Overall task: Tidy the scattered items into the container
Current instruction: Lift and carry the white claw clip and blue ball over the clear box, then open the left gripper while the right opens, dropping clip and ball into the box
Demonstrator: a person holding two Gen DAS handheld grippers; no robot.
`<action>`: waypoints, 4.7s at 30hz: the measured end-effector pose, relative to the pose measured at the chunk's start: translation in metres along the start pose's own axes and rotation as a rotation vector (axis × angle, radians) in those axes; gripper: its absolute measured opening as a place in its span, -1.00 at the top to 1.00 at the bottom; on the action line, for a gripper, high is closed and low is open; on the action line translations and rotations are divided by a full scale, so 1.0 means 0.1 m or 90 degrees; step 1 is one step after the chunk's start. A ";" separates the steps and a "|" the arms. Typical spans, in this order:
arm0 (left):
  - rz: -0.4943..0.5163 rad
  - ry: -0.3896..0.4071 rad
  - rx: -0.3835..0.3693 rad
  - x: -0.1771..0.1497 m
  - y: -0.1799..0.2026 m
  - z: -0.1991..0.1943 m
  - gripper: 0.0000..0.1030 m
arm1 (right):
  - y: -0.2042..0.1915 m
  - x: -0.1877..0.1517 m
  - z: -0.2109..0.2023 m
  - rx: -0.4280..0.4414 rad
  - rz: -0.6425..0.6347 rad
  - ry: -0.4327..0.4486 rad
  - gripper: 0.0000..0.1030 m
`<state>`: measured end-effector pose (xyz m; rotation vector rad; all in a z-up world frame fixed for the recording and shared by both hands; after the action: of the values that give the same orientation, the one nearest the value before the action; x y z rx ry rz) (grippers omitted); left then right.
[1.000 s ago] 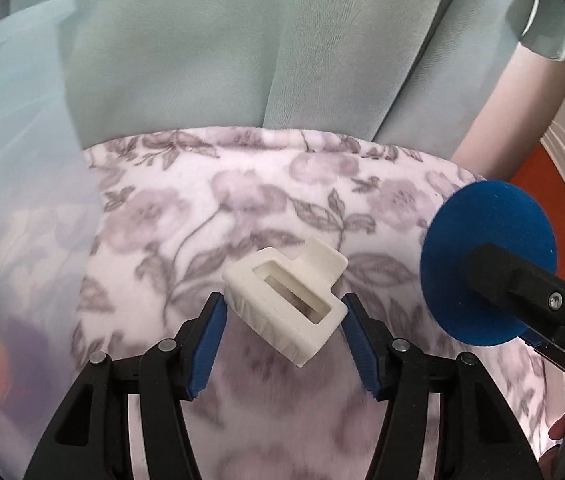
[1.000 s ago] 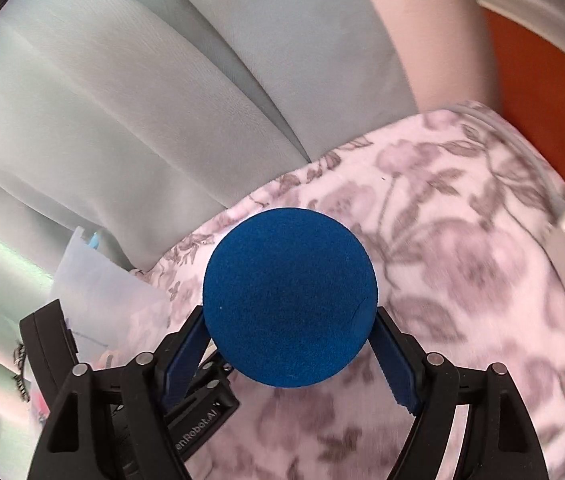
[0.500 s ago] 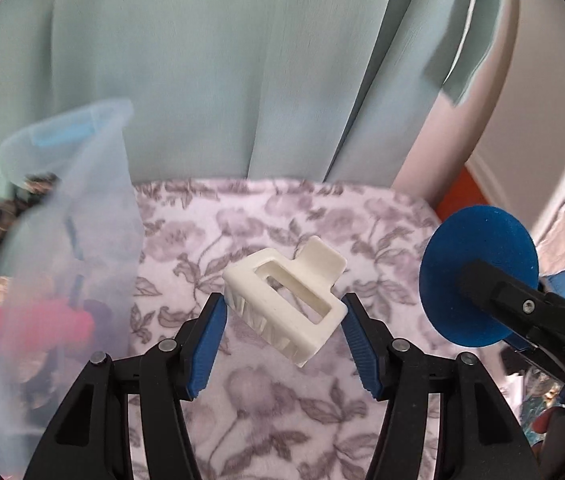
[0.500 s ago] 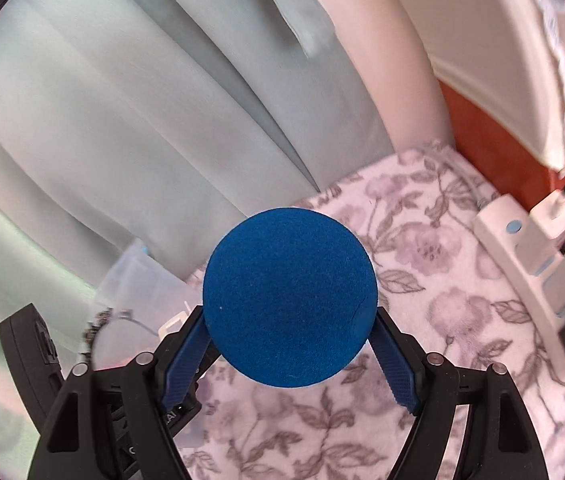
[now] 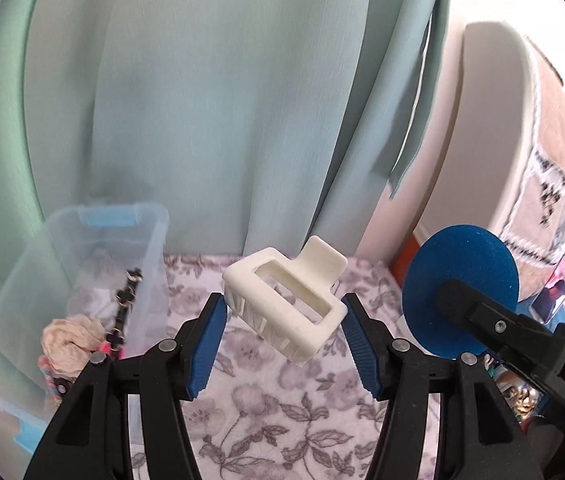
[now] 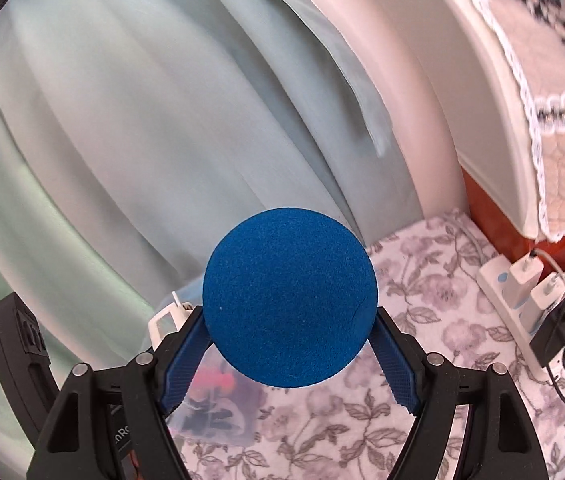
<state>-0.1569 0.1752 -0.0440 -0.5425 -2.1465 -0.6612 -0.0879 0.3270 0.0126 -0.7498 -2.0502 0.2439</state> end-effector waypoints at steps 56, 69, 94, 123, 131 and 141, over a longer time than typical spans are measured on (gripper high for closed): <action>-0.061 0.195 0.029 0.43 -0.74 -1.64 -0.17 | -1.47 -0.22 -0.58 0.078 -0.143 0.071 -0.58; -0.118 0.197 0.055 0.30 -1.21 -1.70 -0.17 | -1.82 -0.48 -0.24 0.085 -0.188 0.031 -0.58; -0.217 0.148 0.085 -0.05 -1.98 -1.34 -0.17 | -2.12 -0.97 0.68 0.071 -0.242 -0.073 -0.58; -0.253 0.074 0.086 -0.30 -2.34 -0.89 -0.18 | -2.11 -1.22 1.22 0.054 -0.257 -0.139 -0.61; -0.270 0.061 0.070 -0.32 -2.36 -0.84 -0.22 | -2.12 -1.19 1.19 0.061 -0.252 -0.124 -0.79; -0.255 0.059 0.073 -0.30 -2.28 -0.88 -0.40 | -2.02 -1.11 1.12 0.044 -0.232 -0.114 -0.84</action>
<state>-0.2202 -0.0597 -0.0821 -0.0152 -2.2062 -0.7549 -0.2191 0.1127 -0.0386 -0.3105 -2.2902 0.1775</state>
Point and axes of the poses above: each gripper's, at about its wrist camera, not at the fingertips, and z roughly the way its jaws point, y to its right, x to its top, the point moved 10 cm from there along z, roughly the way its jaws point, and after that the axes turned 12 degrees about -x, right-handed, at the moved point
